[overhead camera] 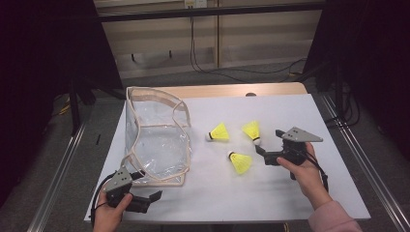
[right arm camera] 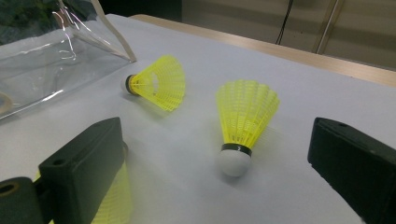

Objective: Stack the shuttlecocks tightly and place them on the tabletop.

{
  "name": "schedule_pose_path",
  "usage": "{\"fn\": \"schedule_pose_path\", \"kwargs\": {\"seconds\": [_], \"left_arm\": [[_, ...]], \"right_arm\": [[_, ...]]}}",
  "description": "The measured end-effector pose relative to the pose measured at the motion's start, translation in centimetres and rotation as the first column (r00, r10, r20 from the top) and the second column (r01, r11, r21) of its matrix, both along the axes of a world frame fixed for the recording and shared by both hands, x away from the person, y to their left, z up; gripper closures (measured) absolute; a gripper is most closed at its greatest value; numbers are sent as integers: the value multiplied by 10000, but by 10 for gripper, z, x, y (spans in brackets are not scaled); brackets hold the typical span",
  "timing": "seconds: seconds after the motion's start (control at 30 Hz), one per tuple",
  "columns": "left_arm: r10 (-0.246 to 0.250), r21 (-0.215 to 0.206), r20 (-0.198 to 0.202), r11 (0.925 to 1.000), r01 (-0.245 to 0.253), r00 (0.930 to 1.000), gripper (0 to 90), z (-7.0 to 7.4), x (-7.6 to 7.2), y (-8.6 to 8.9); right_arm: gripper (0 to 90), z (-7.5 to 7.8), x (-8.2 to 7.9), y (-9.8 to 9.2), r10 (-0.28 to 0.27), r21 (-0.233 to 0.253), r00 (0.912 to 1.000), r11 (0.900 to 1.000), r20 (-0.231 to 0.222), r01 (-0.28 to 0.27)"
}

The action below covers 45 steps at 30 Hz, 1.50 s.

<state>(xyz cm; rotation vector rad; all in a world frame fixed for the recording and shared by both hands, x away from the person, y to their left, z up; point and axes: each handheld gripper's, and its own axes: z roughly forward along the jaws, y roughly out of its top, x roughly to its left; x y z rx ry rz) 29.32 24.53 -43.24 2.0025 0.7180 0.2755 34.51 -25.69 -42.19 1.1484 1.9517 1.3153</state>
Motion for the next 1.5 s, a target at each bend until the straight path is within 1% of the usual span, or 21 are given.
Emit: {"fn": "schedule_pose_path", "kwargs": {"seconds": [0.13, 0.23, 0.27, 0.33, 0.47, 0.5, 0.7, 0.8, 0.87, 0.97, 1.07, 1.1, 1.23, 1.27, 1.3, 1.33, 1.37, 1.4, 1.43, 1.47, 1.5], "left_arm": [[1, 2, 1, 10000, -1, 10000, 33, 0, 0, 0], [14, 5, 8, 10000, -14, 10000, 33, 0, 0, 0], [11, 23, 32, 10000, -11, 10000, 33, 0, 0, 0], [2, 4, 2, 10000, -2, 10000, 33, 0, 0, 0], [51, 12, 30, 10000, -51, 10000, 33, 0, 0, 0], [60, 69, 19, 10000, -60, 10000, 33, 0, 0, 0], [46, 13, 7, 10000, -46, 10000, 33, 0, 0, 0], [45, -32, -17, 10000, -45, 10000, 33, 0, -1, 0], [36, -21, 0, 10000, -36, 10000, 33, 0, 0, 0], [12, -8, -13, 10000, -12, 10000, 33, 0, 0, 0], [36, -14, 7, 10000, -36, 10000, 34, 0, -1, 0], [44, -12, -8, 10000, -44, 10000, 33, 0, -1, 0], [-17, -42, -143, 10000, 16, 9999, 33, 0, -1, 0], [78, 32, -36, 10000, -78, 10000, 33, 1, 0, 1], [78, 28, -36, 10000, -78, 10000, 33, 1, 0, 1], [6, -46, -145, 10000, -7, 9999, 34, 0, -1, 0], [-2, -50, -152, 10000, 1, 9999, 34, 0, -1, 0], [9, -50, -141, 10000, -10, 9999, 33, 0, -1, 0], [45, -61, -33, 10000, -46, 10000, 33, 0, 0, 0], [44, -64, -35, 10000, -44, 10000, 33, 0, 0, 0], [-1, -53, -148, 10000, 1, 9999, 33, 0, -1, 0]], "right_arm": [[35, 0, 7, 3, -33, -171, 9999, 9998, -118, 31], [35, 1, 11, 4, -139, 41, 9997, 9999, -182, 140], [36, 1, 13, 3, -211, -21, 9997, 9998, -144, 210], [35, 0, 16, 2, -279, -108, 9992, 9996, -283, 276], [36, 2, 20, 1, -395, -44, 9984, 9992, -404, 393], [36, 3, 22, 1, -406, -42, 9985, 9992, -366, 404], [36, 7, 30, 2, -490, -242, 9978, 9986, -453, 479], [36, 8, 34, 5, -467, -292, 9978, 9985, -468, 454], [36, 9, 36, 6, -509, -250, 9971, 9985, -572, 496], [36, 9, 40, 8, -475, -407, 9974, 9981, -547, 453], [44, 9, 44, 11, -458, -455, 9970, 9980, -629, 430], [45, 10, 45, 12, -492, -427, 9960, 9980, -740, 461], [49, 9, 50, 15, -511, -717, 9961, 9964, -717, 460], [50, 9, 52, 15, -539, -726, 9956, 9962, -768, 483], [50, 9, 53, 16, -522, -767, 9953, 9960, -822, 459], [50, 9, 54, 16, -556, -803, 9949, 9956, -845, 488], [50, 10, 56, 16, -607, -859, 9944, 9949, -861, 533], [51, 10, 57, 15, -639, -777, 9936, 9954, -931, 568], [57, 10, 58, 15, -666, -805, 9935, 9950, -920, 592], [57, 11, 59, 14, -676, -808, 9933, 9949, -938, 600], [57, 11, 60, 14, -702, -804, 9928, 9948, -973, 625]]}}
